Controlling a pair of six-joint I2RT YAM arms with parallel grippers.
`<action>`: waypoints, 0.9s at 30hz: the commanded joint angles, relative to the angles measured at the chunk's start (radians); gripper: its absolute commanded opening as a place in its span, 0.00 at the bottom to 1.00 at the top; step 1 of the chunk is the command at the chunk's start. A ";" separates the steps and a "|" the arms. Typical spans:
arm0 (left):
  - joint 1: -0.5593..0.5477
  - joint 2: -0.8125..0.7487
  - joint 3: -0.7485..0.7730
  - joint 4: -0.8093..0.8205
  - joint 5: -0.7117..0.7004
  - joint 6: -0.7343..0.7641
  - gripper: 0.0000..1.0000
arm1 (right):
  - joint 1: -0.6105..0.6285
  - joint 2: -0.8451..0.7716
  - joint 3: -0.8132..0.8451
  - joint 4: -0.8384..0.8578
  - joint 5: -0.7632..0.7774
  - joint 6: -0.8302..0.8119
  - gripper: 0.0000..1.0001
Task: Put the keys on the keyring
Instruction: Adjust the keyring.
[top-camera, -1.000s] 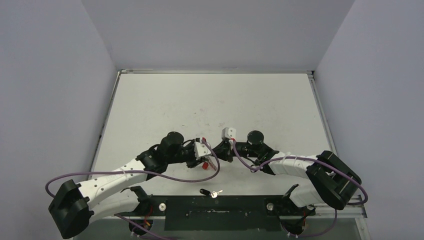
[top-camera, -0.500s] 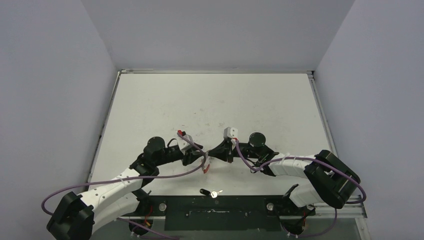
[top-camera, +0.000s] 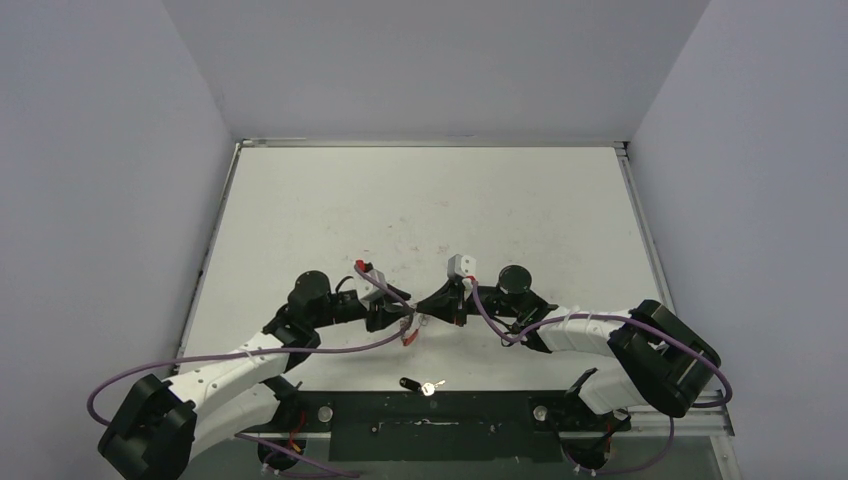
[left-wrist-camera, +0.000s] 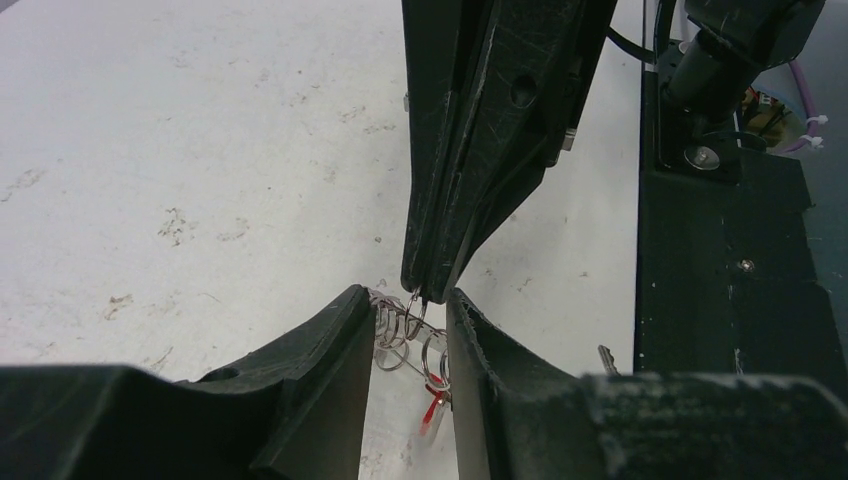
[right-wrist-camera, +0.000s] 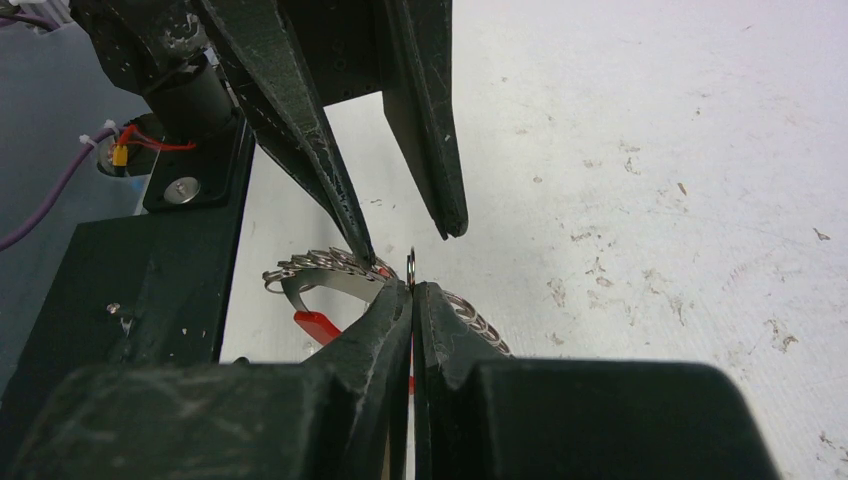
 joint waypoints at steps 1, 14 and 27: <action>0.012 -0.052 0.018 -0.032 -0.007 0.039 0.30 | 0.003 -0.022 0.005 0.094 -0.021 -0.003 0.00; 0.015 -0.012 0.051 -0.104 0.021 0.079 0.28 | 0.003 -0.021 0.012 0.094 -0.025 -0.001 0.00; 0.014 0.044 0.061 -0.001 0.069 0.055 0.23 | 0.003 -0.011 0.013 0.095 -0.032 0.002 0.00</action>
